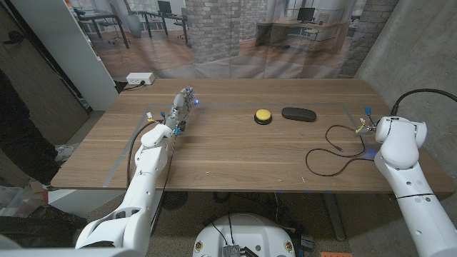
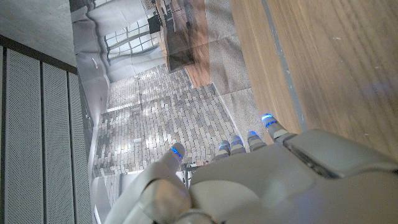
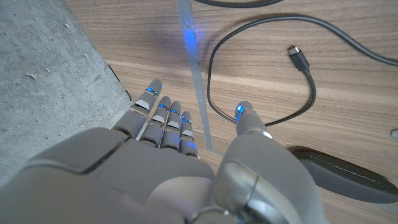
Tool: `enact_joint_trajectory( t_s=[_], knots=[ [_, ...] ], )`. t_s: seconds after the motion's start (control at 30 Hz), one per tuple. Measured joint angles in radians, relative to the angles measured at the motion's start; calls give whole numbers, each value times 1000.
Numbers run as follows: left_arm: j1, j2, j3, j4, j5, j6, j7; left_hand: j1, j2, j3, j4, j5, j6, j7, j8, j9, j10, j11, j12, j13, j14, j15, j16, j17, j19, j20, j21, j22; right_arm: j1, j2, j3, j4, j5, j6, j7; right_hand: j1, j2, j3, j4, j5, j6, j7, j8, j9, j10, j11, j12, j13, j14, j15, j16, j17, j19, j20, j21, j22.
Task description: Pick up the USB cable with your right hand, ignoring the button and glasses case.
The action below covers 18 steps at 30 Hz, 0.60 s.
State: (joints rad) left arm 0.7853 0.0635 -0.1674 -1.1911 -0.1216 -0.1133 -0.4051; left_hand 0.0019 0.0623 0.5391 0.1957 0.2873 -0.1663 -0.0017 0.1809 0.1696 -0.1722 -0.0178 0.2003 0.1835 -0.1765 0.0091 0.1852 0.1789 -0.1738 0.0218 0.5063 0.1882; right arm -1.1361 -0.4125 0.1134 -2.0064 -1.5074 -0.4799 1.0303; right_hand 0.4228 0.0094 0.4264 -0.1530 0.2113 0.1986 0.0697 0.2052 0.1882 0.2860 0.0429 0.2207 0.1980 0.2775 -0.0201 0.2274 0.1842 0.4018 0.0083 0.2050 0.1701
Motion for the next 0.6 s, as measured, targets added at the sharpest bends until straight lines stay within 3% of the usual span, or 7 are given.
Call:
enact_joint_trajectory(
  t_s=[0.4, 0.6],
  knots=[
    [-6, 0, -3, 12, -3, -6, -1, 0, 0, 0, 0, 0, 0, 0, 0, 0, 0, 0, 0, 0, 0, 0, 0, 0, 0, 0, 0, 0, 29, -14, -23, 26, -23, 0, 69, 7, 7, -14, 14, 8, 47, 3, 9, 0, 54, 4, 23, 9, 63, -16, 28, 15, 21, 1, 0, 0],
    [-11, 0, -3, 20, -3, -10, -2, 0, 0, 0, 0, 0, 0, 0, 0, 0, 0, 0, 0, 0, 0, 0, 0, 0, 0, 0, 0, 0, 41, -19, -35, 38, -30, 1, 91, 16, 16, -18, 10, 15, 48, 2, 9, 0, 54, 4, 23, 13, 87, -22, 36, 23, 26, 6, 2, 0]
  ],
)
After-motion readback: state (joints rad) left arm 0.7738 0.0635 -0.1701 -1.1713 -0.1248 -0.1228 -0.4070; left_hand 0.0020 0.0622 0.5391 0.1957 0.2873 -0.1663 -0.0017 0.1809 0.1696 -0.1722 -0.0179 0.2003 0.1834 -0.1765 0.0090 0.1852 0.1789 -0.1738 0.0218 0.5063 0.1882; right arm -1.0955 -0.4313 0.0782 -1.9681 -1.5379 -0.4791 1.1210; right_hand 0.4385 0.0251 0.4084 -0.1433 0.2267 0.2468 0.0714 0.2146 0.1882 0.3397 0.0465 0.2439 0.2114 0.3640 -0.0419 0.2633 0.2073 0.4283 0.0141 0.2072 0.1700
